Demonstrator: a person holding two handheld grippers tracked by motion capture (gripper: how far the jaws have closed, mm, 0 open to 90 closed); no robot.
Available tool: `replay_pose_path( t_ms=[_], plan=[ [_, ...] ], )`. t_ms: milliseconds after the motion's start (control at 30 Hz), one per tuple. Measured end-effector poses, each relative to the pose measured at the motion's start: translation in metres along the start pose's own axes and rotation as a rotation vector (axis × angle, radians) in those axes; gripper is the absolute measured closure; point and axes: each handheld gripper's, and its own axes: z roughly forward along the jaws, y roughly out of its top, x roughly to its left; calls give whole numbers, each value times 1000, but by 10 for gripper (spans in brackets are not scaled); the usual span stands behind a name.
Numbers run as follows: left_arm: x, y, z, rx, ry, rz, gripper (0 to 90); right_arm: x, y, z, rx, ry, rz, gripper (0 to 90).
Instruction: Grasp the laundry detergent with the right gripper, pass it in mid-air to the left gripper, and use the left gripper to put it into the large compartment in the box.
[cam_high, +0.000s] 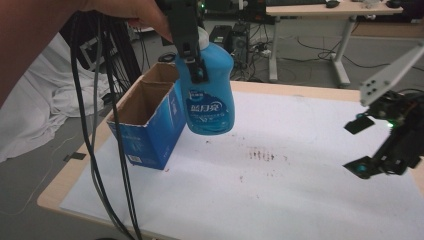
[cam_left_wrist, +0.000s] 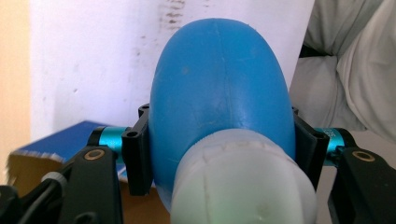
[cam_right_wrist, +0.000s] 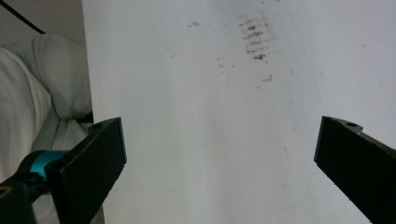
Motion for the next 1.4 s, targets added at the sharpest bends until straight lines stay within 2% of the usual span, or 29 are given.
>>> replay_pose_path(
  t_ms=[33,100,133,200,333,500,733,833,867,900,1033,1133,1400],
  plan=[
    [0,0,0,0,0,0,378,0,0,0,0,0,0,16],
    [8,-11,-13,-7,2,-39,378,-3,-5,-5,15,-13,10,16],
    [8,-11,-13,-7,2,-39,378,-3,-5,-5,15,-13,10,16],
    [15,-24,-23,-19,4,-78,378,-8,-13,-11,45,-41,23,17],
    [24,-48,-31,-47,14,-147,379,-15,-21,-18,43,-80,47,17],
    [33,-75,-35,-53,34,-231,379,-19,-25,-21,35,-100,71,17],
    [41,-107,-37,-50,62,-307,379,-20,-23,-19,41,-124,72,17],
    [44,-121,-38,-66,75,-347,379,-20,-22,-18,46,-130,68,17],
    [44,-121,-38,-66,75,-347,378,-20,-22,-18,46,-130,68,17],
    [46,-129,-37,-64,87,-371,378,-20,-22,-18,48,-130,68,17],
    [51,-139,-32,-57,90,-397,378,-21,-20,-16,52,-130,71,17],
    [54,-143,-24,-35,91,-404,379,-21,-20,-15,54,-130,72,17],
    [62,-157,-1,-28,85,-432,378,-24,-17,-10,63,-130,71,17]
  ],
)
